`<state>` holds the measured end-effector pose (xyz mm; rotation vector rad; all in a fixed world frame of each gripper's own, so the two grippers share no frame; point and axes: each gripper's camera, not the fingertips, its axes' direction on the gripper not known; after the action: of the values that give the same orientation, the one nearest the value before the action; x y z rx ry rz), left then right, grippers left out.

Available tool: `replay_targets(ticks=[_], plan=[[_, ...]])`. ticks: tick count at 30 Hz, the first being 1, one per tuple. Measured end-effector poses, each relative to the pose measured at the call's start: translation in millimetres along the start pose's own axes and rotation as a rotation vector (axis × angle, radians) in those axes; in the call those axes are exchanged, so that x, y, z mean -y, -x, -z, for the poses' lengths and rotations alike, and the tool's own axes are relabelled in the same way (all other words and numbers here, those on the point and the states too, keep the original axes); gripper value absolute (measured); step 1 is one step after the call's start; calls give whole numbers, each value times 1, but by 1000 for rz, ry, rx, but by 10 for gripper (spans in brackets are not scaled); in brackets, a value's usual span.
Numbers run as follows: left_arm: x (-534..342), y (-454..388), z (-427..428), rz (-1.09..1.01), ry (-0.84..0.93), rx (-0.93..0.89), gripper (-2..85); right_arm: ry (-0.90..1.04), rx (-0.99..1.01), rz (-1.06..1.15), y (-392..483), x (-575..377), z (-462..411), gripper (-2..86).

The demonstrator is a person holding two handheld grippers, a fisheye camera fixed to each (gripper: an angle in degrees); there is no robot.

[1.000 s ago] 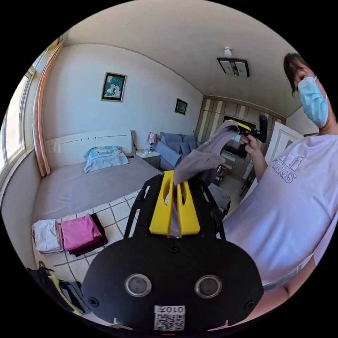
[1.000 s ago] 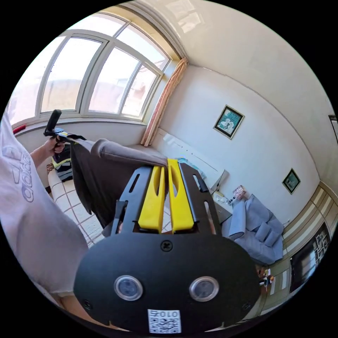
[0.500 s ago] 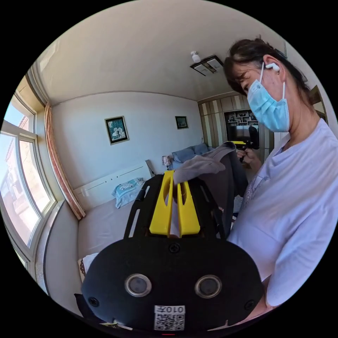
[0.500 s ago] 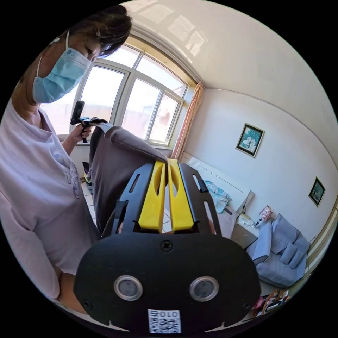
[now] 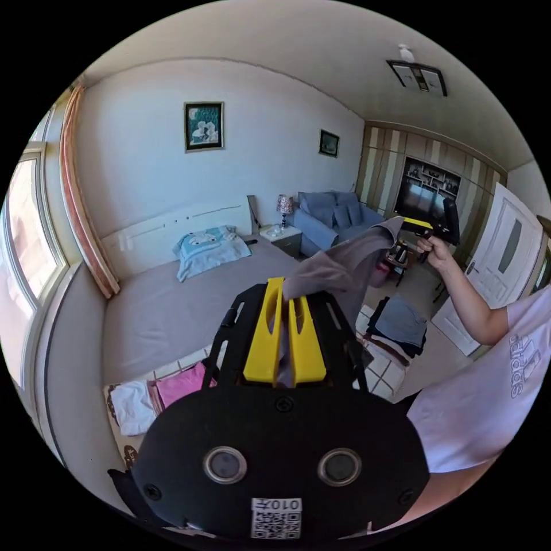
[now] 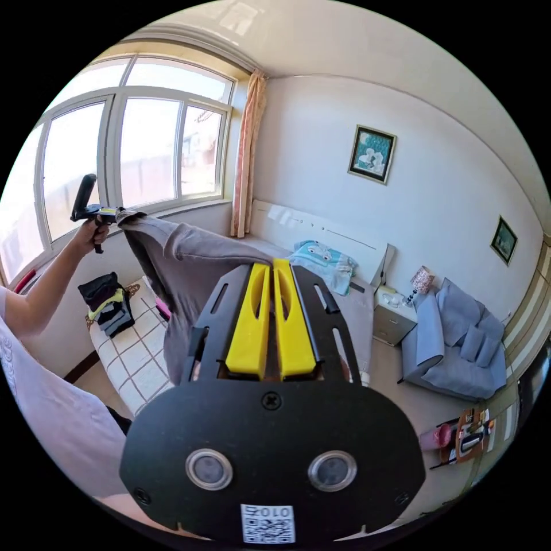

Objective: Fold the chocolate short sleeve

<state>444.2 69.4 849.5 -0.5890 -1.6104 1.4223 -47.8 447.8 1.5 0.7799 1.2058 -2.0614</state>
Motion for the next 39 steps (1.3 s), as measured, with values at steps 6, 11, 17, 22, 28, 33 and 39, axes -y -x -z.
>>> replay_targets(ticks=[6, 11, 17, 22, 28, 33, 39], plan=[[-64, -14, 39, -93, 22, -49, -6, 74, 99, 27, 11, -68, -39, 9], [-204, -18, -33, 46, 297, -155, -6, 351, 184, -26, 28, -160, -130, 9], [-370, -47, -110, 276, 560, -185, -6, 691, 298, -210, 49, -285, -241, 9], [-470, -87, -131, 350, 730, -202, -6, 908, 327, -244, 75, -367, -293, 8], [-543, -140, -111, 251, 907, -225, -6, 1027, 345, -143, 108, -423, -300, 9], [-579, -166, -79, 225, 958, -213, -6, 1067, 359, -108, 133, -459, -304, 10], [-622, -190, -42, 233, 1012, -184, -6, 1141, 376, -46, 167, -494, -326, 10]])
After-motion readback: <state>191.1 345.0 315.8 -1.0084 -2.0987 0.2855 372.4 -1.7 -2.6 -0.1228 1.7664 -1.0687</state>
